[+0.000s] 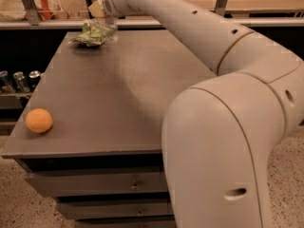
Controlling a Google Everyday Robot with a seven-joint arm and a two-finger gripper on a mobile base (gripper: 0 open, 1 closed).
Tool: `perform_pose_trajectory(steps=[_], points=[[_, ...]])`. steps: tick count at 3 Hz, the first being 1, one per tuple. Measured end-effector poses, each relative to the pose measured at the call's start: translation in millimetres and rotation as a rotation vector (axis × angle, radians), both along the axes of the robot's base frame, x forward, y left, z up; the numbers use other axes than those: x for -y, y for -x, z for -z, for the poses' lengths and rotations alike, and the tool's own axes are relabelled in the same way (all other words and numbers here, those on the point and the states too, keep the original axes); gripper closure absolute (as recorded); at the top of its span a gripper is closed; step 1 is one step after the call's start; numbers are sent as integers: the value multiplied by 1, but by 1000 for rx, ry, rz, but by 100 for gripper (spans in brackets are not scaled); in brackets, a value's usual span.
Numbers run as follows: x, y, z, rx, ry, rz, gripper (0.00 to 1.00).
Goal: Move water bottle near green jalapeno chip bag
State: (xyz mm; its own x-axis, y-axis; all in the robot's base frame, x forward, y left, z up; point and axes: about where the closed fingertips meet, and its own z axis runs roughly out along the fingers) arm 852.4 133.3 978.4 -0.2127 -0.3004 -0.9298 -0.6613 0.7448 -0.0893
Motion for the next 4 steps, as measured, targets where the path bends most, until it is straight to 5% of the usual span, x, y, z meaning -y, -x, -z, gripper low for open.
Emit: perform_pose_trajectory(steps=[2,4], points=[[-5,-15,24,-28,-12,22,100],[-7,-22,39,-30,-32,32,59]])
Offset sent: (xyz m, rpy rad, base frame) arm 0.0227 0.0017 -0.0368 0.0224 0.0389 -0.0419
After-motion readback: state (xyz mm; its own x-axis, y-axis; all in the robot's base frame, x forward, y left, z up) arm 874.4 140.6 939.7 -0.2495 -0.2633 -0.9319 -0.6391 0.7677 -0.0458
